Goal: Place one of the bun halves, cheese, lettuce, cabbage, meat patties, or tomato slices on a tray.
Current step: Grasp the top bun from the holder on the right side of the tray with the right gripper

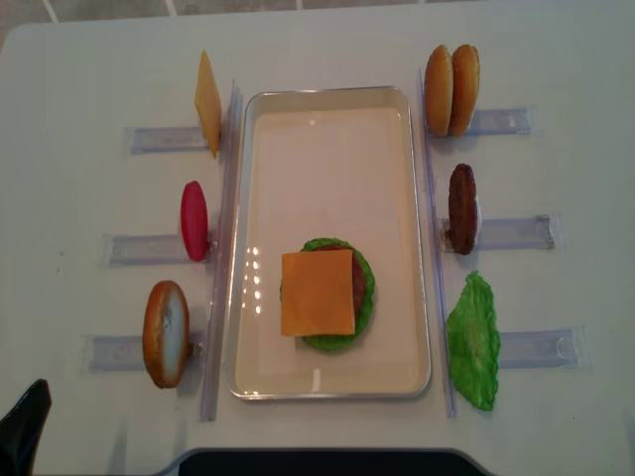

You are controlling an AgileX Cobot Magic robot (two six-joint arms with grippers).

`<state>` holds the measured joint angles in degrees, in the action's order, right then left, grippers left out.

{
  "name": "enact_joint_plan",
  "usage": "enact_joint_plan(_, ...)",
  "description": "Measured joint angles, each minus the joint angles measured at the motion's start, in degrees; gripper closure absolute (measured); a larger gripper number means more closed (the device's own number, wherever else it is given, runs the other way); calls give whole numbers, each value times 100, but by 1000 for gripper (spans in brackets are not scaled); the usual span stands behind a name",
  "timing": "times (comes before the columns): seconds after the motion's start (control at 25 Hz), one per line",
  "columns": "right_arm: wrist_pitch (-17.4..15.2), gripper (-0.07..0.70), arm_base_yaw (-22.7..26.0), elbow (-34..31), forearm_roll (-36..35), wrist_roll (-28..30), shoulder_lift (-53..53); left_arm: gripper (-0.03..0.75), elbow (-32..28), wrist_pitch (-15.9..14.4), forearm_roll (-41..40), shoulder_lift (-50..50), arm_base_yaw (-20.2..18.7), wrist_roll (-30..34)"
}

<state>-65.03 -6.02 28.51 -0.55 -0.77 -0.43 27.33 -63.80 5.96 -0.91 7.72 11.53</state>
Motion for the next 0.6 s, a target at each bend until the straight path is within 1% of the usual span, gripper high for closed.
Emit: enact_joint_plan(0.6,0,76,0,0,5,0,0,76,0,0,-2,0,0,0)
